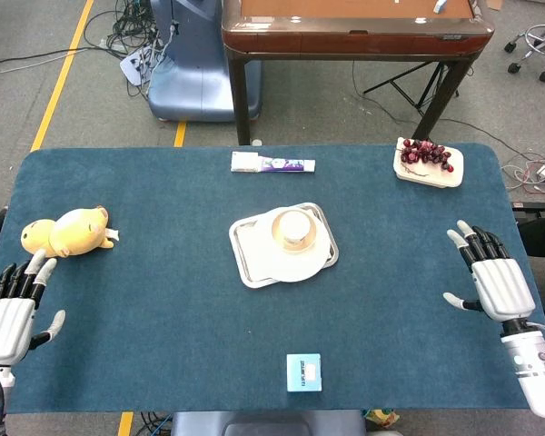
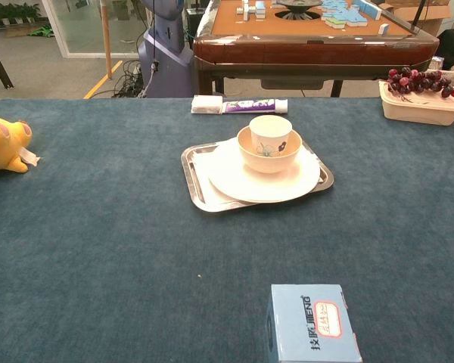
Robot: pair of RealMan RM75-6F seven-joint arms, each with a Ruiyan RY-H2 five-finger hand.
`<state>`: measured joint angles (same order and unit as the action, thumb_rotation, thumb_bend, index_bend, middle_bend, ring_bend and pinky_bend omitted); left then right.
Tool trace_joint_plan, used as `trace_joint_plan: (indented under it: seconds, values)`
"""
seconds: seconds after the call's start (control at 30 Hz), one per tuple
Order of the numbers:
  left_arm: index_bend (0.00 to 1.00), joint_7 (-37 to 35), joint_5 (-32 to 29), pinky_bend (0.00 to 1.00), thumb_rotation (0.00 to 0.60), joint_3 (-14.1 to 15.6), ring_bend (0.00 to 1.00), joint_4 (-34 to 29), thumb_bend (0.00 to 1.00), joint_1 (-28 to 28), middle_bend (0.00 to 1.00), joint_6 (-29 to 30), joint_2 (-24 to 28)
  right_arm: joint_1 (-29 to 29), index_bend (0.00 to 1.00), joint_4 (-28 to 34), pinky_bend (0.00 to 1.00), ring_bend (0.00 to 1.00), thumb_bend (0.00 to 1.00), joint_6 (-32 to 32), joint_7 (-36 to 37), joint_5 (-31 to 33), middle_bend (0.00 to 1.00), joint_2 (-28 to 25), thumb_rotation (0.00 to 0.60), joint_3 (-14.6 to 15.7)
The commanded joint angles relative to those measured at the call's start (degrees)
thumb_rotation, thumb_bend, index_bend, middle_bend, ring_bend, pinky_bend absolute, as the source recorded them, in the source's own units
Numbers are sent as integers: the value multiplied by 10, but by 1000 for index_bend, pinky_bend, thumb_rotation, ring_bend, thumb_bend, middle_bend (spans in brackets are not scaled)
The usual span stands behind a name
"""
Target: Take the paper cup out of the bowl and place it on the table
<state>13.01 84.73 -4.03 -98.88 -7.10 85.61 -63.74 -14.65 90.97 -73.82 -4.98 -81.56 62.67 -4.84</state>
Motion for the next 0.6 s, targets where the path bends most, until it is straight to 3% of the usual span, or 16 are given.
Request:
trace_joint_plan:
  seconds: [0.03, 0.6]
  values:
    - [0, 0, 0, 0, 600, 0, 0, 0, 324, 0, 0, 1, 0, 0, 0, -1, 73, 0, 163, 0, 0, 0, 54, 0, 600, 0]
    - [0, -9, -6, 0, 600, -1, 0, 5, 324, 2, 0, 1, 3, -14, 0, -4, 73, 0, 163, 30, -7, 16, 54, 8, 600, -4]
